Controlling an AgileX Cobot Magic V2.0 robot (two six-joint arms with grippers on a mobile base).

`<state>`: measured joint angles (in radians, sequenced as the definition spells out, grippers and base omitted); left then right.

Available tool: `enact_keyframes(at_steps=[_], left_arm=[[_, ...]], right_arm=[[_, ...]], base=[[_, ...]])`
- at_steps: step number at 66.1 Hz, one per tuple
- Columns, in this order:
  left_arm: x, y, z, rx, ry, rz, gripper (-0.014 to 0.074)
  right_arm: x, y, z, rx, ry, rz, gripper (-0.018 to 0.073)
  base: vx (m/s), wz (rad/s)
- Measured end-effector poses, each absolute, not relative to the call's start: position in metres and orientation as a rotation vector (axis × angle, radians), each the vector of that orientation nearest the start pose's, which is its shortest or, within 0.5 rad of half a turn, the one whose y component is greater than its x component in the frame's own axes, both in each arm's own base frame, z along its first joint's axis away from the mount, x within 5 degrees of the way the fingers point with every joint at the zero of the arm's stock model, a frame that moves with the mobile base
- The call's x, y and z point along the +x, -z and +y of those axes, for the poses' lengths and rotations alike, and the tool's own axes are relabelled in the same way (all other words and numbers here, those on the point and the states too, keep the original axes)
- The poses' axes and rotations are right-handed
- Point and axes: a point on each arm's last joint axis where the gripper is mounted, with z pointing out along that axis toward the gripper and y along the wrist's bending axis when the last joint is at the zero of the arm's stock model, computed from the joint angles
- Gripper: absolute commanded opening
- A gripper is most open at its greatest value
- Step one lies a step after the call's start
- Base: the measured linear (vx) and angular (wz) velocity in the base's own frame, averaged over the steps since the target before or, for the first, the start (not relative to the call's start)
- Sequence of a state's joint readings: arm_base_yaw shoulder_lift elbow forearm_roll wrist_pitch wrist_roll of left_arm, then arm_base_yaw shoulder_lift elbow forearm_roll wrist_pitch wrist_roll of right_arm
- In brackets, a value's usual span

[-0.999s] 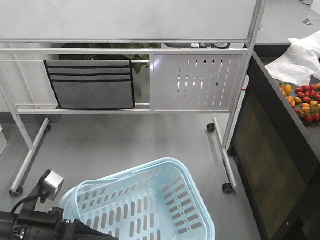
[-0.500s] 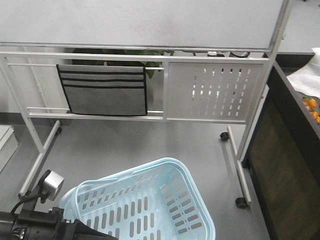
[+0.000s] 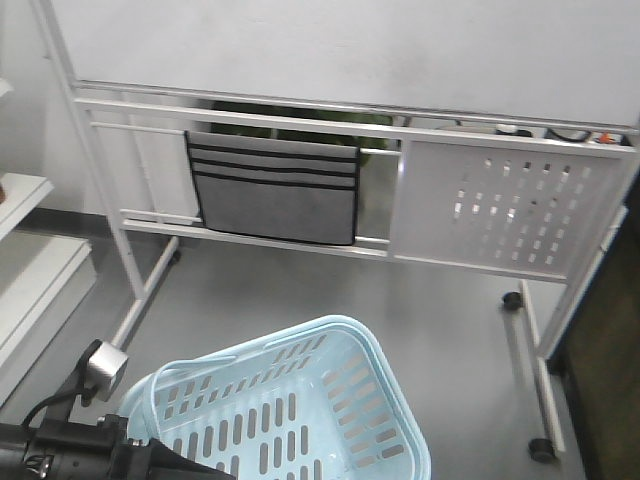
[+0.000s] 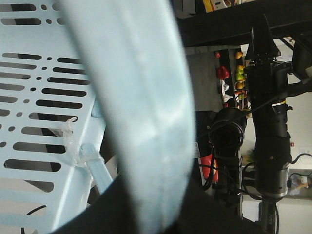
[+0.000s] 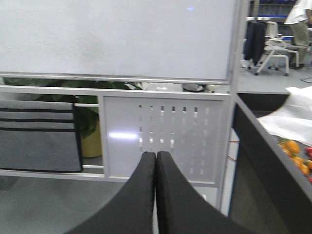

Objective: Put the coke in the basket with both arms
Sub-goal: 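Turn the base toward the shelves of bottled drinks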

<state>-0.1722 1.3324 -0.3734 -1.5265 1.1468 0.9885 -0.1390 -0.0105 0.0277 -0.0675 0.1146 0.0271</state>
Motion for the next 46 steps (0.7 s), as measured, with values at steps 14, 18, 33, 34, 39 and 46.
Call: enact_keyframes(at_steps=[14,18,33,34,39,46], left_arm=[[0.1535,-0.1978,-0.1108,0.113,1.712,2.459,-0.0006],[0.1535,-0.1978,-0.1108,0.113,1.712,2.459,-0.0006],[0.1535,-0.1978,-0.1108,0.113,1.712,2.459,-0.0006],[0.1535,-0.1978,-0.1108,0.113,1.712,2.459,-0.0006],[0.1535,-0.1978,-0.1108,0.113,1.712,2.459,-0.0006],[0.1535,-0.1978,-0.1108,0.113,1.712,2.459,-0.0006]], right_arm=[[0.0561,-0.1940,-0.0086,0.086,0.144,1.615,-0.0010],[0.0561,-0.1940,-0.0086,0.086,0.144,1.615,-0.0010],[0.0561,-0.1940,-0.0086,0.086,0.144,1.615,-0.0010],[0.0561,-0.1940,-0.0086,0.086,0.144,1.615,-0.0010],[0.0561,-0.1940,-0.0086,0.086,0.144,1.615,-0.0010],[0.0561,-0.1940,-0.0086,0.086,0.144,1.615,-0.0010]], base=[[0.11,0.41],[0.12,0.45],[0.12,0.47],[0.13,0.46],[0.13,0.45],[0.12,0.42]])
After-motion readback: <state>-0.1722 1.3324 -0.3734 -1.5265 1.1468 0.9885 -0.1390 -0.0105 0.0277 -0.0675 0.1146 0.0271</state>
